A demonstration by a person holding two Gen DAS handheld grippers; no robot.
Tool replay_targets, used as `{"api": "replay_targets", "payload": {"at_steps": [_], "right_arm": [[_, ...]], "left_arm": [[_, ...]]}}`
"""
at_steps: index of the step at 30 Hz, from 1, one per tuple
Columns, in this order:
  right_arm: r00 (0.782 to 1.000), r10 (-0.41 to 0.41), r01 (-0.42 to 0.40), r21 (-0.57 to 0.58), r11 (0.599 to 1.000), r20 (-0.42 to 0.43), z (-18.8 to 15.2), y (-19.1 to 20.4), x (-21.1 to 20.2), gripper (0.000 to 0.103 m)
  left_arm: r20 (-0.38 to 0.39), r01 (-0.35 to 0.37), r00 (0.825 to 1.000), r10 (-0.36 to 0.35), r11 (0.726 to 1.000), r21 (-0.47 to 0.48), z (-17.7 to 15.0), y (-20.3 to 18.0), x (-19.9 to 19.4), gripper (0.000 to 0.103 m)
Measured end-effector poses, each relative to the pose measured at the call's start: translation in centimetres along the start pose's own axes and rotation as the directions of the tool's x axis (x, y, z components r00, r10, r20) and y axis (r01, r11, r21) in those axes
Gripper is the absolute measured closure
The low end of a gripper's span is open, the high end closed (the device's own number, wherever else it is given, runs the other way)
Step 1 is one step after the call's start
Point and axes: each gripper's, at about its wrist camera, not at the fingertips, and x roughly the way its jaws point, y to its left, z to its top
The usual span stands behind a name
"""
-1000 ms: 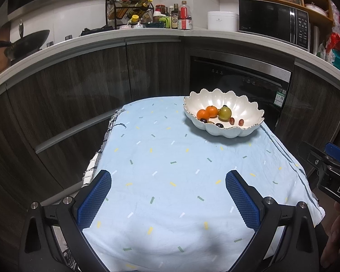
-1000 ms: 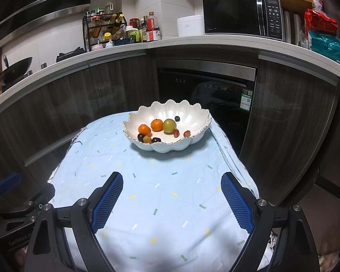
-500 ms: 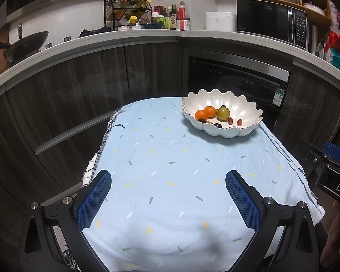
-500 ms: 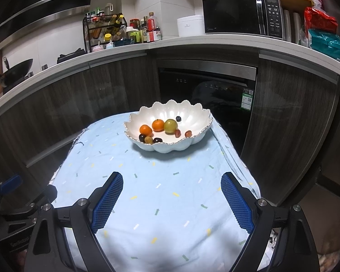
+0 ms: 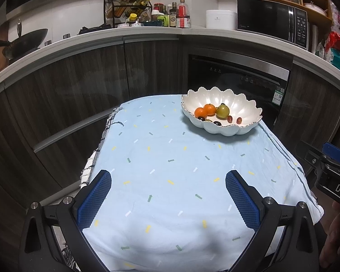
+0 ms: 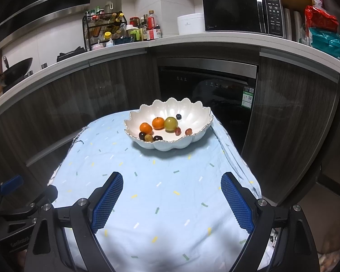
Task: Organize fruits
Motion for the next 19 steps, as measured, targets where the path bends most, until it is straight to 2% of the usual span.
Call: {"api": "replay_targets", "payload": {"at_steps": [19], "right_arm": [[1.000, -0.001, 0.001, 0.002, 1.000, 0.000, 0.03, -0.01, 0.03, 0.014]], "left_arm": [[0.002, 0.006, 1.000, -0.006, 1.000, 0.004, -0.09, -0.28, 0.08, 0.000]]}}
